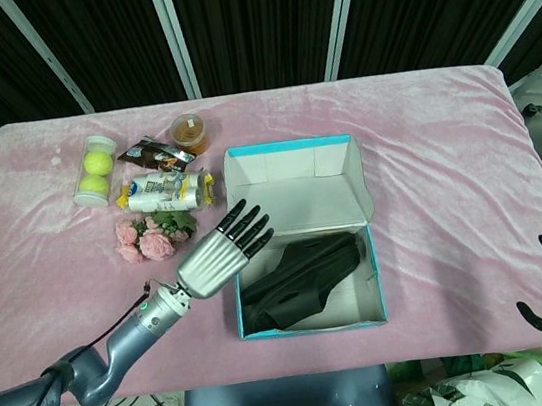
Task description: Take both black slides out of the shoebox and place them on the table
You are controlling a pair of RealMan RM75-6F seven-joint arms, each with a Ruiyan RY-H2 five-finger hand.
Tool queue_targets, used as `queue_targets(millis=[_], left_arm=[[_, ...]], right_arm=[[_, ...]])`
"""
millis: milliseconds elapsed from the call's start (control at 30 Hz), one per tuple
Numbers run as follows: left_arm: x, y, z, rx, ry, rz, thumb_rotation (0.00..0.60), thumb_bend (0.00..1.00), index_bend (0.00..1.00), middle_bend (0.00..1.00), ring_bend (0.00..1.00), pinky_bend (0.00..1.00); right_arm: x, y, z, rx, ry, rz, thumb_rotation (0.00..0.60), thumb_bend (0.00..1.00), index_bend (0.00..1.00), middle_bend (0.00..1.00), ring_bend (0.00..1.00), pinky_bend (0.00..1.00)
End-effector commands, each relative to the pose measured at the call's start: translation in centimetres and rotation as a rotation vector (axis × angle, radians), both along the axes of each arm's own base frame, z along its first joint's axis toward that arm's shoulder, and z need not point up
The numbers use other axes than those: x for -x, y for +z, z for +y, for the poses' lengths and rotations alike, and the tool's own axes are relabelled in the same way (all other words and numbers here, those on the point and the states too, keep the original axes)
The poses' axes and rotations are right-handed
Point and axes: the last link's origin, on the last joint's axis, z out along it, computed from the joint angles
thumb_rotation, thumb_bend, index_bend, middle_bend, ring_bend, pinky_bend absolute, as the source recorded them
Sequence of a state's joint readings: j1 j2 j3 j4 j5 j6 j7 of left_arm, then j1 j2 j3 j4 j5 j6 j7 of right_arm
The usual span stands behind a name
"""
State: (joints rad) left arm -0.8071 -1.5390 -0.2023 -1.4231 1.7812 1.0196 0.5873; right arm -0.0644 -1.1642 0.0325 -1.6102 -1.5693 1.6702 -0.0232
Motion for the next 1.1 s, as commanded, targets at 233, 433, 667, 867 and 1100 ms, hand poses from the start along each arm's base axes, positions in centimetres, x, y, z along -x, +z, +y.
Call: queue_targets(millis=[233,433,667,867,1100], left_arm=[[-2.1,-3.5,0.7,0.022,-0.148,0.084,0.6,0.01,0.14,0.1,0.02,0.08],[-2.6,-5.3,1.2,0.039,-0.169,0.118,0.6,0.01,0.14,0.1,0.02,0.08],[-3.9,-6.9,1.5,0.047,-0.189,0.106,0.6,0.01,0.14,0.1,0.0,0.07],[-5.4,-7.9,1.6,0.042,-0.222,0.137,0.6,0.01,0.13,0.1,0.0,0.07],[-7.0,-9.0,1.4,0.008,-0.281,0.23,0.6,0.01,0.14,0.09,0.0,0.03]], right_arm=[[0.5,0.5,0.4,0.017,-0.019,-0.004,0.6,0.11,0.0,0.0,0.0,0.16],[0.8,0.7,0.5,0.024,-0.033,-0.008,0.6,0.11,0.0,0.0,0.0,0.16],[1.0,0.9,0.5,0.025,-0.041,-0.008,0.6,0.11,0.0,0.0,0.0,0.16],[1.2,1.0,0.7,0.025,-0.045,-0.021,0.6,0.11,0.0,0.0,0.0,0.16],[1.5,1.1,0.9,0.023,-0.04,-0.043,0.6,0.11,0.0,0.0,0.0,0.16]])
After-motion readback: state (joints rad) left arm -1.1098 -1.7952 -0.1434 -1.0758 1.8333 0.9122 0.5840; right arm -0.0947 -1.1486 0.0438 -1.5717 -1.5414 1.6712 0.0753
